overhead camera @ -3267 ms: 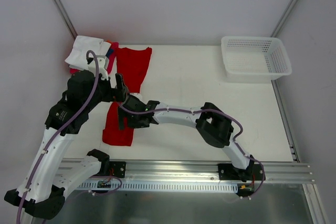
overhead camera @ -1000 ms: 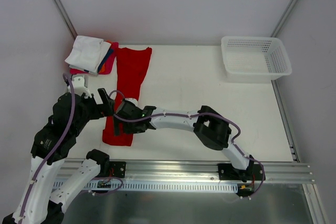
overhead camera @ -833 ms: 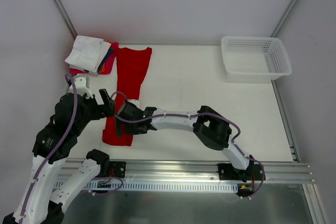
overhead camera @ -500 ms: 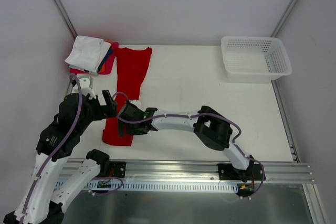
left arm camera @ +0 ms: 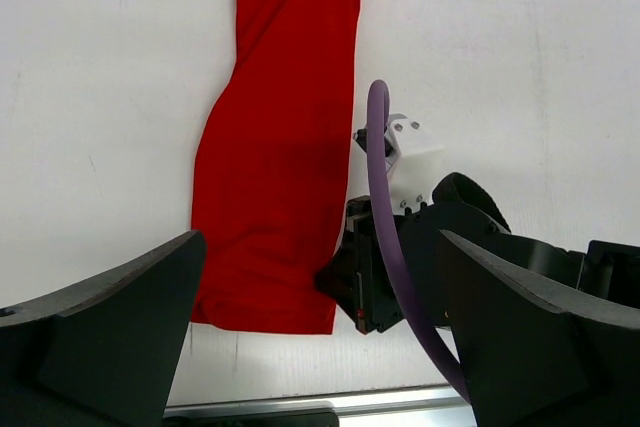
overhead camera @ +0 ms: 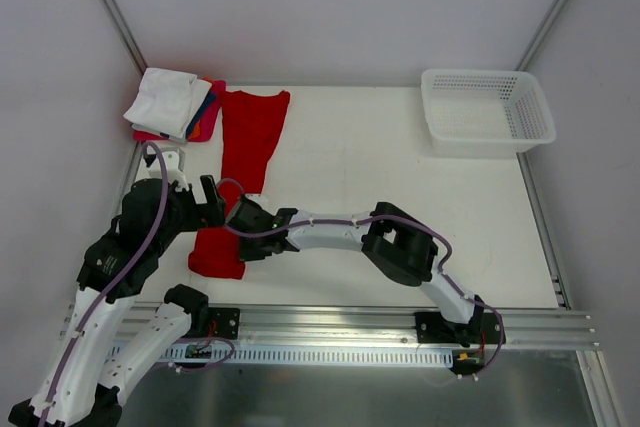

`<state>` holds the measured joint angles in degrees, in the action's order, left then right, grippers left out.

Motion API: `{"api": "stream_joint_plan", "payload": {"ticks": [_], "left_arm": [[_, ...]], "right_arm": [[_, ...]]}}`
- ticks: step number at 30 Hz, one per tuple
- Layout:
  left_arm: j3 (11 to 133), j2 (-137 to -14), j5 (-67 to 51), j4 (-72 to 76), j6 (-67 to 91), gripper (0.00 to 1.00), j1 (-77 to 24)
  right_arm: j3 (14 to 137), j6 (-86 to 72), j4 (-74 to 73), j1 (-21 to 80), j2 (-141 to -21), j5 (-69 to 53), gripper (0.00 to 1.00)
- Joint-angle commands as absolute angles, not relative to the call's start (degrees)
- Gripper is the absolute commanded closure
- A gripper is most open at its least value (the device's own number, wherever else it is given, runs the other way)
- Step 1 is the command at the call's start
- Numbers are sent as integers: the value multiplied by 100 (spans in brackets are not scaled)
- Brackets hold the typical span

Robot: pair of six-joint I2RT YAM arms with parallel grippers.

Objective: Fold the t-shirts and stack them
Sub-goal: Rotate the tshirt 90 degrees

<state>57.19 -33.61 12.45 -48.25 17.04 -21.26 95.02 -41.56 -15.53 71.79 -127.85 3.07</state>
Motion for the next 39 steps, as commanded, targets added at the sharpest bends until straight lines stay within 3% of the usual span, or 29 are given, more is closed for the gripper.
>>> {"api": "stream_joint_plan", "payload": {"ticks": [1,8,14,19,30,37,39], "left_arm": [[5608,-3357,1344,-4605,1600,1,-2065],[5511,-3823,1557,-4693,1758,1,-2065],[5467,-3718,1275,-4676,1846,1,-2074],[5239,-4129,309,-4615,1881,1,-2074],[4413,-4403,-1458,-3745,2881,1,-2083],[3534,-3877,-1460,-3726,3858,1,-2144],[3366,-3719,-1056,-3797,4147,6,-2276]], "right_arm": [[9290,-4184,-1538,7198,-12929,264,99],[8948,-4113,-1477,7120,-12824,343,100],[7762,-4175,-915,6821,-12288,343,100],[6805,-4140,-730,6452,-11577,536,99],[6223,-4122,-659,6267,-11180,694,99],[5986,-4069,-650,6223,-10899,738,100],[5881,-4078,-650,6179,-10724,817,99]]}}
